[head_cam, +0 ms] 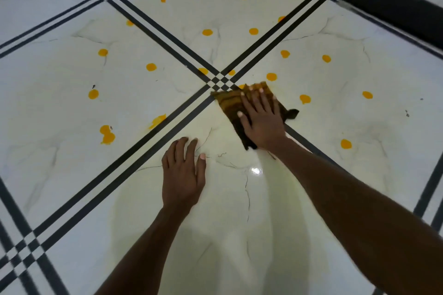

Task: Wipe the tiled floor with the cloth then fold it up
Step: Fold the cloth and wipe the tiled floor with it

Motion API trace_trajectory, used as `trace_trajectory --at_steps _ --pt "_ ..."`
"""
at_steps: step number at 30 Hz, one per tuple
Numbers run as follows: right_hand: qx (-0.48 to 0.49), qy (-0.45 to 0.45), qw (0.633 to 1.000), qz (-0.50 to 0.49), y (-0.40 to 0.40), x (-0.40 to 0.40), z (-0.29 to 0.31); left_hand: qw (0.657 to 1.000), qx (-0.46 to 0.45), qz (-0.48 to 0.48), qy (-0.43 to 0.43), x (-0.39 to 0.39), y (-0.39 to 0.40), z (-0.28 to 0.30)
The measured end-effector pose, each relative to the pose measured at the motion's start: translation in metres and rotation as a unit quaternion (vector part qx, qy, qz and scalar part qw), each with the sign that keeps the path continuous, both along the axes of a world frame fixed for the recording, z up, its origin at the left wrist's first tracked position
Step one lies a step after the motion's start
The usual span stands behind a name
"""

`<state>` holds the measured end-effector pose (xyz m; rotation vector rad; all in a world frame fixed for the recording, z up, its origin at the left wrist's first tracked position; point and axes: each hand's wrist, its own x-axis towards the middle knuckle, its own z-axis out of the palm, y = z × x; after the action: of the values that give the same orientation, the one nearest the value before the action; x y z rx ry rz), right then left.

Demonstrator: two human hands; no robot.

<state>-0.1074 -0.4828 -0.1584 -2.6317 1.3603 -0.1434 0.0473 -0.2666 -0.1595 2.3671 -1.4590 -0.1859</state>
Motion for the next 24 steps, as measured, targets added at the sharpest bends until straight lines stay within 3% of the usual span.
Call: trace_trajectory --at_steps 3,5,7,11,14,16,19,21,24 --pt "0.026 0.004 0.997 0.074 0.028 0.048 0.000 1.000 -0.008 0.000 0.007 0.000 0.000 0.002" --pt "0.024 -0.014 0.990 0.141 0.059 0.042 -0.004 1.000 -0.009 -0.001 0.009 0.001 0.000 0.002" --pt "0.056 -0.039 0.987 0.147 0.084 0.016 0.001 1.000 -0.009 -0.005 0.017 0.001 0.001 0.005" --pt "0.208 -0.179 0.959 0.070 0.094 -0.037 0.019 0.997 -0.022 0.026 0.073 -0.008 -0.010 0.012" --pt "0.179 -0.272 0.945 -0.038 0.084 -0.060 0.033 0.991 -0.057 0.019 0.119 -0.025 -0.037 0.027" --pt "0.146 -0.253 0.948 -0.122 0.078 -0.064 0.039 0.988 -0.064 -0.024 0.140 -0.033 -0.063 0.038" --pt "0.146 -0.148 0.962 -0.179 0.075 -0.070 0.042 0.976 0.016 -0.149 0.157 -0.043 -0.100 0.050" --pt "0.168 -0.132 0.956 -0.199 0.077 -0.070 0.041 0.968 0.086 -0.196 0.130 -0.051 -0.119 0.054" --pt "0.210 -0.137 0.942 -0.225 0.077 -0.071 0.041 0.966 0.170 -0.185 0.056 -0.060 -0.137 0.054"
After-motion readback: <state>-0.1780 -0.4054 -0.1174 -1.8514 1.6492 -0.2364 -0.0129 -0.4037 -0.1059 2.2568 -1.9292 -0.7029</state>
